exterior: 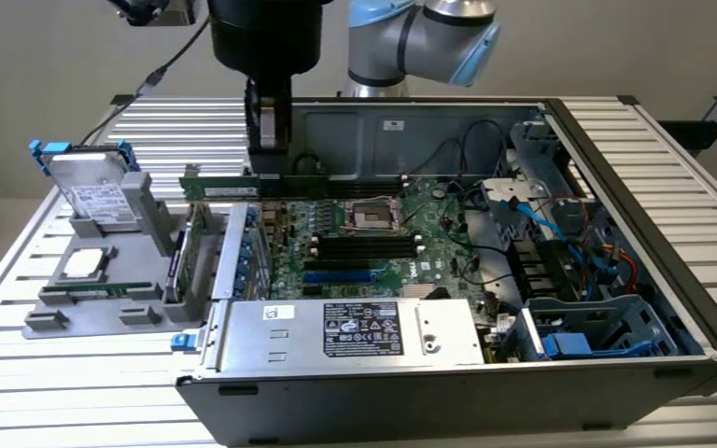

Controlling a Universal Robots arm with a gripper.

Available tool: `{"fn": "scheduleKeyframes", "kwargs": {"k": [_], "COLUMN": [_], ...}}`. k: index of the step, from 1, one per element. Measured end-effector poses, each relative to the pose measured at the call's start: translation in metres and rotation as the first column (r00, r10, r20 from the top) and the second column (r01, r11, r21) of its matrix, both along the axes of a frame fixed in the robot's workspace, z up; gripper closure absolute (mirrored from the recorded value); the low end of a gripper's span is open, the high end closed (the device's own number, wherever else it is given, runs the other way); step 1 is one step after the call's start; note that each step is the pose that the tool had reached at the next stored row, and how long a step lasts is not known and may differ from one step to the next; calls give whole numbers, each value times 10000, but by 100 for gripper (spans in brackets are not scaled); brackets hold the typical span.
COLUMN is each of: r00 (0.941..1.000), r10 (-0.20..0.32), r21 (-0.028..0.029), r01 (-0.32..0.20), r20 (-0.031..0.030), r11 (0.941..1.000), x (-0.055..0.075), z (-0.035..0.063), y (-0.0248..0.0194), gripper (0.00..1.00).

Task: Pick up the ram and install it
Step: 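Pick up the ram and move it above insertion slot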

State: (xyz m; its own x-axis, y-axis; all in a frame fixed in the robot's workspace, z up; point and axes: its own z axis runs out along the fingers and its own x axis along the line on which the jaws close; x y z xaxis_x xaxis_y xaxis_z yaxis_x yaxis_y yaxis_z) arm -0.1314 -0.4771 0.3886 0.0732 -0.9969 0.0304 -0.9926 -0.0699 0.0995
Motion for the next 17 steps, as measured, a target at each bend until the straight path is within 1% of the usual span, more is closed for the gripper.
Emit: {"fn": "scheduleKeyframes", "kwargs": {"k": [7,14,17], "r00": [10000,10000,10000], "r10": [0,1,1], "r21": [26,78,92], "r01": [0,-1,-1], "r20": [-1,-4,-7], "r11": [10000,10000,10000], "x": [323,643,778], "z": [0,0,-2], "y": [0,1,4], "gripper": [86,86,86]}}
